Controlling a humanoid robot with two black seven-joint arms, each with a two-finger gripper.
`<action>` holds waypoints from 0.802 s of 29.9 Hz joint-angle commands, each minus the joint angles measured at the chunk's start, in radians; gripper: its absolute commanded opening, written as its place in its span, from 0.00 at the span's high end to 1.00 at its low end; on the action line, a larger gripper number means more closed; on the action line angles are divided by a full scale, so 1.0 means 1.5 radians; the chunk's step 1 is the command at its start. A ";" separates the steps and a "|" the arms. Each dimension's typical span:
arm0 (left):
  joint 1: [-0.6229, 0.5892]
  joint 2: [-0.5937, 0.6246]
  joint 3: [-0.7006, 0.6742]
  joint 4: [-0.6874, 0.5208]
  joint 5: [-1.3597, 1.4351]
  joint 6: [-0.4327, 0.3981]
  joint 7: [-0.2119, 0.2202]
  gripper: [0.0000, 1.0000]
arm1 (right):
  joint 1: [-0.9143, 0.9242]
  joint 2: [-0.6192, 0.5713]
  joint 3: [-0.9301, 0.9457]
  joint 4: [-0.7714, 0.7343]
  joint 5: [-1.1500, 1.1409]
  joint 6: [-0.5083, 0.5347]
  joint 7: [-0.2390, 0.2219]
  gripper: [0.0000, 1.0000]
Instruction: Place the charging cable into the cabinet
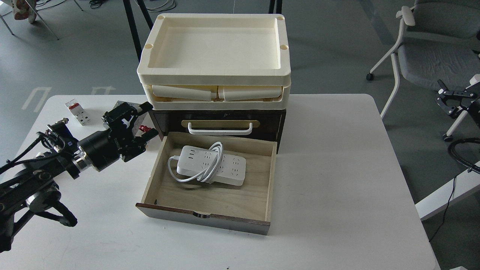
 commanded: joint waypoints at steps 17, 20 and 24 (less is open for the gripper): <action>-0.039 0.110 -0.111 0.229 -0.248 0.000 0.000 0.01 | 0.028 0.001 0.049 0.099 -0.004 0.000 0.004 0.00; -0.077 0.097 -0.104 0.293 -0.250 0.000 0.000 0.01 | 0.071 0.000 0.050 0.154 -0.005 0.000 0.004 0.00; -0.103 0.076 -0.103 0.309 -0.250 0.000 0.000 0.01 | 0.119 0.009 0.053 0.162 -0.005 0.000 0.005 0.00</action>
